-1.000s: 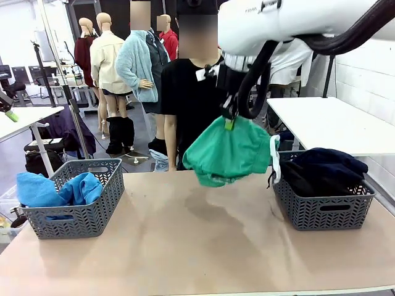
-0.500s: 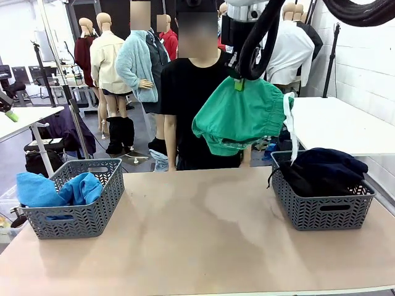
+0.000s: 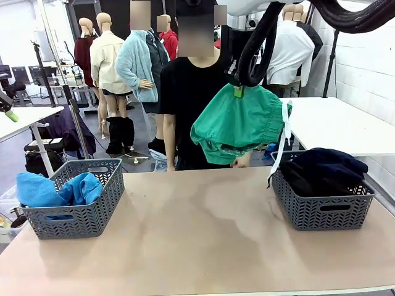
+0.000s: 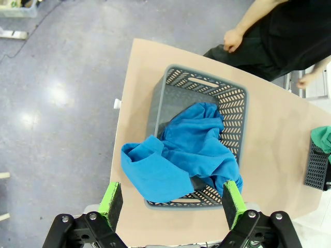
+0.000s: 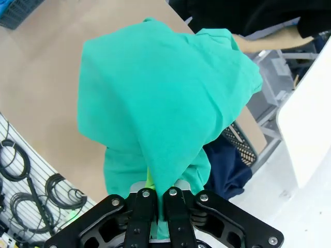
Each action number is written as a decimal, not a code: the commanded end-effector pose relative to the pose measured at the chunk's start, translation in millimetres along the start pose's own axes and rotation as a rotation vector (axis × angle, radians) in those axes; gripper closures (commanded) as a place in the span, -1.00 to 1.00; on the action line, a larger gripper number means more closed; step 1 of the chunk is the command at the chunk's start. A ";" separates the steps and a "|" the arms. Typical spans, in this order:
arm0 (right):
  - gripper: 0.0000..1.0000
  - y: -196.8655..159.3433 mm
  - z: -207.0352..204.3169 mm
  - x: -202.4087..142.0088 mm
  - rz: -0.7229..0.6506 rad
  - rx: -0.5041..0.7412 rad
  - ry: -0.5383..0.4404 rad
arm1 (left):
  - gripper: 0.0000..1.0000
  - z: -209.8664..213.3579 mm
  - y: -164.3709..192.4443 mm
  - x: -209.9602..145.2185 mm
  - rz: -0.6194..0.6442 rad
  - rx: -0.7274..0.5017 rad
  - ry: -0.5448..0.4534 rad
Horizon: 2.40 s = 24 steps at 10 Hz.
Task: Sort the tops and bottoms.
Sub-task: Sort the clothes according to human instructions.
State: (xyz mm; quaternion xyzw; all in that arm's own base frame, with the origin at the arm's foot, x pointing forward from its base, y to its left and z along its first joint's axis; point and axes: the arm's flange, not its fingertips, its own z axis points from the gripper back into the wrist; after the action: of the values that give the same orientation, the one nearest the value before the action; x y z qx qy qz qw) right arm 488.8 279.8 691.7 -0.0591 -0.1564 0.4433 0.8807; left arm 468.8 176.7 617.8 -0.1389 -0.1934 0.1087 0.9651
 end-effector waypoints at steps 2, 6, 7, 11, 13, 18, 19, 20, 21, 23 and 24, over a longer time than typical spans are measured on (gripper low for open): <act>1.00 1.2 0.2 -4.3 0.001 0.005 -0.024 | -1.00 1.0 -1.0 -0.9 0.014 0.028 -0.007; 1.00 1.2 0.2 -4.3 0.001 0.005 -0.024 | -1.00 1.0 -1.0 -0.9 0.014 0.028 -0.007; 1.00 1.2 0.2 -4.3 0.001 0.005 -0.024 | -1.00 1.0 -1.0 -0.9 0.014 0.028 -0.007; 1.00 1.2 0.2 -4.3 0.001 0.005 -0.024 | -1.00 1.0 -1.0 -0.9 0.014 0.028 -0.007; 1.00 1.2 0.2 -4.3 0.001 0.005 -0.024 | -1.00 1.0 -1.0 -0.9 0.014 0.028 -0.007; 1.00 1.2 0.2 -4.3 0.001 0.005 -0.024 | -1.00 1.0 -1.0 -0.9 0.014 0.028 -0.007; 1.00 1.2 0.2 -4.3 0.001 0.005 -0.024 | -1.00 1.0 -1.0 -0.9 0.014 0.028 -0.007; 1.00 1.2 0.2 -4.3 0.001 0.005 -0.024 | -1.00 1.0 -1.0 -0.9 0.014 0.028 -0.007; 1.00 1.2 0.2 -4.3 0.001 0.005 -0.024 | -1.00 1.0 -1.0 -0.9 0.014 0.028 -0.007; 1.00 1.2 0.2 -4.3 0.001 0.005 -0.024 | -1.00 1.0 -1.0 -0.9 0.014 0.028 -0.007; 1.00 1.2 0.2 -4.3 0.001 0.005 -0.024 | -1.00 1.0 -1.0 -0.9 0.014 0.028 -0.007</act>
State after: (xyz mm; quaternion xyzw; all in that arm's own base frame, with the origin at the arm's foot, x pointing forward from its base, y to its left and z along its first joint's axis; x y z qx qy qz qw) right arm 488.3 279.8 692.4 -0.0592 -0.1569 0.4433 0.8805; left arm 468.8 176.7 617.8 -0.1389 -0.1934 0.1087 0.9651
